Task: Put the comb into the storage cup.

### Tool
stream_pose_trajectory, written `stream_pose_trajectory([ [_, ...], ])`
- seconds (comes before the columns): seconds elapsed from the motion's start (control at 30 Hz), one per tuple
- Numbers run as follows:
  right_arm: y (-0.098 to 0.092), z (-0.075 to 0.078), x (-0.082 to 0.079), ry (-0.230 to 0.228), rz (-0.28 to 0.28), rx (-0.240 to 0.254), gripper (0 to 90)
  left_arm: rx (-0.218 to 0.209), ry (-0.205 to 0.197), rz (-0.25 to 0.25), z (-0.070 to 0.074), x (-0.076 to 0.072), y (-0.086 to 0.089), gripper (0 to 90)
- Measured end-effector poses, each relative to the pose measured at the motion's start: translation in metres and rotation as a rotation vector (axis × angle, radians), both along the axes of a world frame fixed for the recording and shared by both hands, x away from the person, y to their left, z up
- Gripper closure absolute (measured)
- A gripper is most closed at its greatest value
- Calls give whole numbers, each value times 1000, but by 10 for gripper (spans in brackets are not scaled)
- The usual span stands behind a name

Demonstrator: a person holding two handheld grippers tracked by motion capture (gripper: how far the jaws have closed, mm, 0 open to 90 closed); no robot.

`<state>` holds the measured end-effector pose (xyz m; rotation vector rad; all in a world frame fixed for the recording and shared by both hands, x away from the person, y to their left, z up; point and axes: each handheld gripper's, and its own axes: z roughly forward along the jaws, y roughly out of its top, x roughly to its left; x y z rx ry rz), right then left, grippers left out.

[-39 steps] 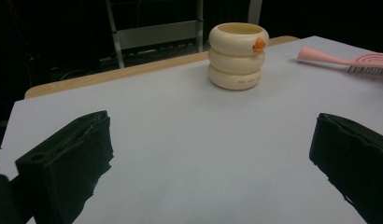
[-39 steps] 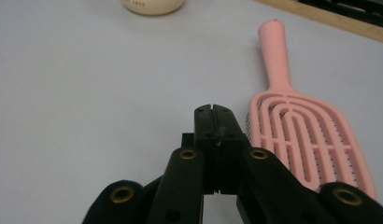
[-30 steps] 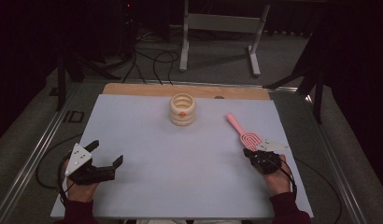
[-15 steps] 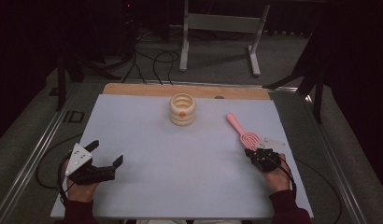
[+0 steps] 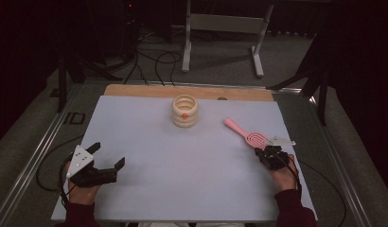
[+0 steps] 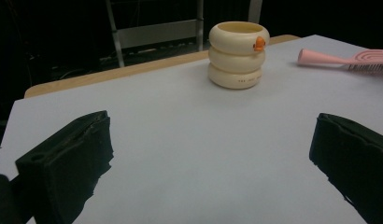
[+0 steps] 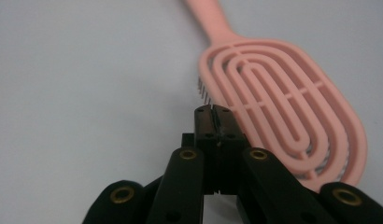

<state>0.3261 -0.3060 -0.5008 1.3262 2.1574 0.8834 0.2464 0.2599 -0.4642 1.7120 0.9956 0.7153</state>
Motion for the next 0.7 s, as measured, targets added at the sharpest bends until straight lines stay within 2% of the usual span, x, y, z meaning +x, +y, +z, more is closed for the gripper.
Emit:
stream_pose_trajectory([
  [0.4,-18,4,26,22,-149,8,898,6,4,-3,-1,0,0,0],
  [0.7,-19,9,52,24,-209,5,899,4,6,-1,-1,1,0,0],
])
